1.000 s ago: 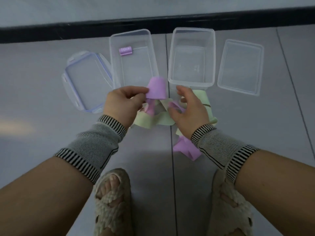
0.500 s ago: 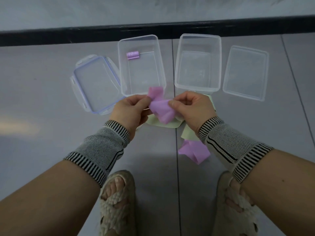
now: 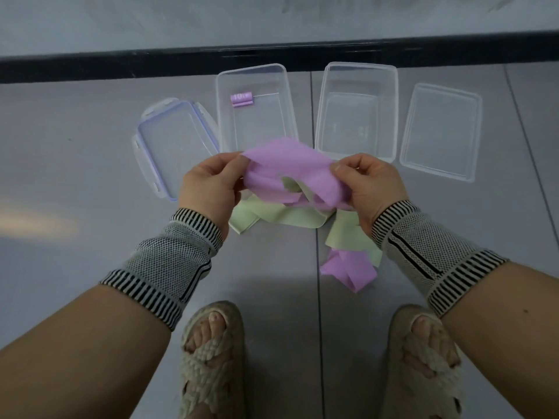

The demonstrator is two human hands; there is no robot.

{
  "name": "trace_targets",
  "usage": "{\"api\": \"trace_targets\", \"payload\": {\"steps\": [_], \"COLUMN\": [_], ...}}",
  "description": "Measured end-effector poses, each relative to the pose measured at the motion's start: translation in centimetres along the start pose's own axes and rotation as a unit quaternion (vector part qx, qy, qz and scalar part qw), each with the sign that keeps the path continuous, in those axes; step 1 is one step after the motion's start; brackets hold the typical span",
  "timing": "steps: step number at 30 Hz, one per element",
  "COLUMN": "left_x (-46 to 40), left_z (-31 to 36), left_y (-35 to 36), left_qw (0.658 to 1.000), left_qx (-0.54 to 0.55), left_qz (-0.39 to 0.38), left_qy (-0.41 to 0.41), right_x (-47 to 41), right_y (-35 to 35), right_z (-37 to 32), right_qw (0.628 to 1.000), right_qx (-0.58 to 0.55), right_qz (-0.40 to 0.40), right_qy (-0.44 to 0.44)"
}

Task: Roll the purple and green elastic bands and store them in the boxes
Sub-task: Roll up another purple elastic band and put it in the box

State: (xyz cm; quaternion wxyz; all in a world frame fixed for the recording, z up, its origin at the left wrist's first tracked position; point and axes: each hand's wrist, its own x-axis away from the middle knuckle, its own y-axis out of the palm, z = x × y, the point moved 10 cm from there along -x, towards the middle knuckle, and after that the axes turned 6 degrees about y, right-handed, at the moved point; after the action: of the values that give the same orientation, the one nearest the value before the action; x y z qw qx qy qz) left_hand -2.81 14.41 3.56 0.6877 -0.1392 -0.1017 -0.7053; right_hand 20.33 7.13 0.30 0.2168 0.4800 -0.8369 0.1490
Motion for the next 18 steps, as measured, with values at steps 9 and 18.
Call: {"api": "trace_targets", "payload": {"steps": [9,18], "left_x": [-0.3,-0.4], "left_z": [0.8,1.7], "left_y": [-2.3,-3.8], "left_qw": [0.997,0.996], "left_qx": [-0.055,-0.003], "left_qz": [0.056,0.093], "left_qy": [0.0,0.019], "right_x": [1.4,1.5], "right_y": [1.9,0.3], "right_z": [-2.2,-2.3], "right_qw": [0.986,0.936], "right_qx": [0.123,0.337], "right_qz": [-0.106,0.017], "right_qy": [-0.043,-0.099]}}
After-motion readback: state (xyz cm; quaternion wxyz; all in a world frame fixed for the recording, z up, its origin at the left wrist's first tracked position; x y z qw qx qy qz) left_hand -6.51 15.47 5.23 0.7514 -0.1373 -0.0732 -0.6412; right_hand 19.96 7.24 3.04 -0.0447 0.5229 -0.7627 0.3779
